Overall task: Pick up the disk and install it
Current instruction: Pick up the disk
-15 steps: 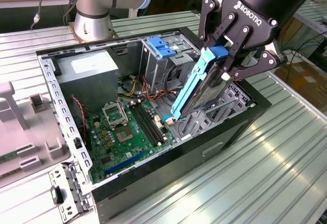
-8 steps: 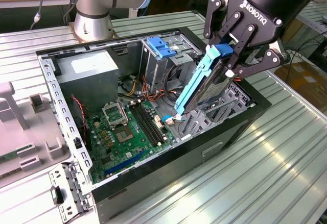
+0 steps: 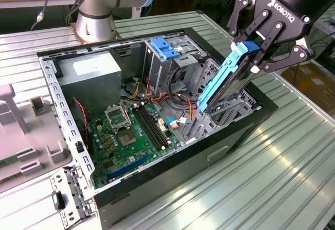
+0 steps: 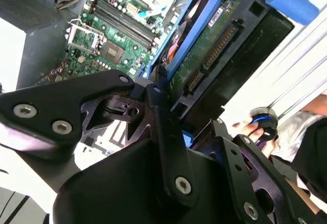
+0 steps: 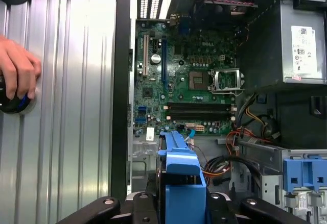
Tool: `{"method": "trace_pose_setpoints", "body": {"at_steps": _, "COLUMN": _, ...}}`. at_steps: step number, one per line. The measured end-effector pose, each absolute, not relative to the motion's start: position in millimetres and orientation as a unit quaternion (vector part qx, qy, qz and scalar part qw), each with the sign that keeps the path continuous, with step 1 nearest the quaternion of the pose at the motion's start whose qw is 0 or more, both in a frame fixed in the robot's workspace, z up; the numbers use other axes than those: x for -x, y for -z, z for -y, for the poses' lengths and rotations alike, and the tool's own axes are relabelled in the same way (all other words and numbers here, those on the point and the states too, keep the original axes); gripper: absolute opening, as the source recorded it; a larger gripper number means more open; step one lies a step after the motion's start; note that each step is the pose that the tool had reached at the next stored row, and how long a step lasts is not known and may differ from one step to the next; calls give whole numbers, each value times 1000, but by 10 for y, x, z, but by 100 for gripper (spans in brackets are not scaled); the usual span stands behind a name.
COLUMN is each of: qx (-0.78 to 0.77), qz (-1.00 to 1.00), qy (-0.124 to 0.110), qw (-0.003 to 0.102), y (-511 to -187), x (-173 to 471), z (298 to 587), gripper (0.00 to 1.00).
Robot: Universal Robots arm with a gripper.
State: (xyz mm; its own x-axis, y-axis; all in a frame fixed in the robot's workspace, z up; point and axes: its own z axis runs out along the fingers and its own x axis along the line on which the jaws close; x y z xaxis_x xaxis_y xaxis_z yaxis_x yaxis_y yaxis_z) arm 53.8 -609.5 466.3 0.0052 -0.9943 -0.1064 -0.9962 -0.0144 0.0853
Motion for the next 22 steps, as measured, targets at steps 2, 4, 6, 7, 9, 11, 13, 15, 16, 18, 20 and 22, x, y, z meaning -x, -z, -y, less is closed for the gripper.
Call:
{"method": "trace_pose_setpoints", "body": {"at_steps": 2, "qx": 709, "qz": -702, "qy": -68, "qw": 7, "y": -4661, "x": -605, "z": 6097, "gripper": 36}}
{"method": "trace_pose_setpoints", "body": {"at_steps": 4, "qx": 709, "qz": -702, "qy": -69, "qw": 6, "y": -4658, "x": -707, "z": 6100, "gripper": 36}}
{"method": "trace_pose_setpoints", "body": {"at_steps": 6, "qx": 709, "qz": -702, "qy": -69, "qw": 6, "y": -4654, "x": -804, "z": 6105, "gripper": 36}}
{"method": "trace_pose_setpoints", "body": {"at_steps": 7, "qx": 709, "qz": -702, "qy": -69, "qw": 6, "y": -4654, "x": -842, "z": 6107, "gripper": 36}}
{"method": "trace_pose_setpoints", "body": {"at_steps": 9, "qx": 709, "qz": -702, "qy": -70, "qw": 6, "y": -4652, "x": -902, "z": 6113, "gripper": 36}}
{"method": "trace_pose_setpoints", "body": {"at_steps": 11, "qx": 709, "qz": -702, "qy": -70, "qw": 5, "y": -4650, "x": -964, "z": 6121, "gripper": 36}}
{"method": "trace_pose_setpoints", "body": {"at_steps": 13, "qx": 709, "qz": -702, "qy": -70, "qw": 5, "y": -4646, "x": -1043, "z": 6137, "gripper": 36}}
{"method": "trace_pose_setpoints", "body": {"at_steps": 15, "qx": 709, "qz": -702, "qy": -70, "qw": 5, "y": -4642, "x": -1115, "z": 6160, "gripper": 36}}
{"method": "trace_pose_setpoints", "body": {"at_steps": 16, "qx": 709, "qz": -702, "qy": -70, "qw": 5, "y": -4640, "x": -1142, "z": 6171, "gripper": 36}}
{"method": "trace_pose_setpoints", "body": {"at_steps": 18, "qx": 709, "qz": -702, "qy": -71, "qw": 5, "y": -4638, "x": -1203, "z": 6193, "gripper": 36}}
{"method": "trace_pose_setpoints", "body": {"at_steps": 20, "qx": 709, "qz": -702, "qy": -71, "qw": 4, "y": -4637, "x": -1231, "z": 6200, "gripper": 36}}
{"method": "trace_pose_setpoints", "body": {"at_steps": 22, "qx": 709, "qz": -702, "qy": -71, "qw": 4, "y": -4637, "x": -1240, "z": 6199, "gripper": 36}}
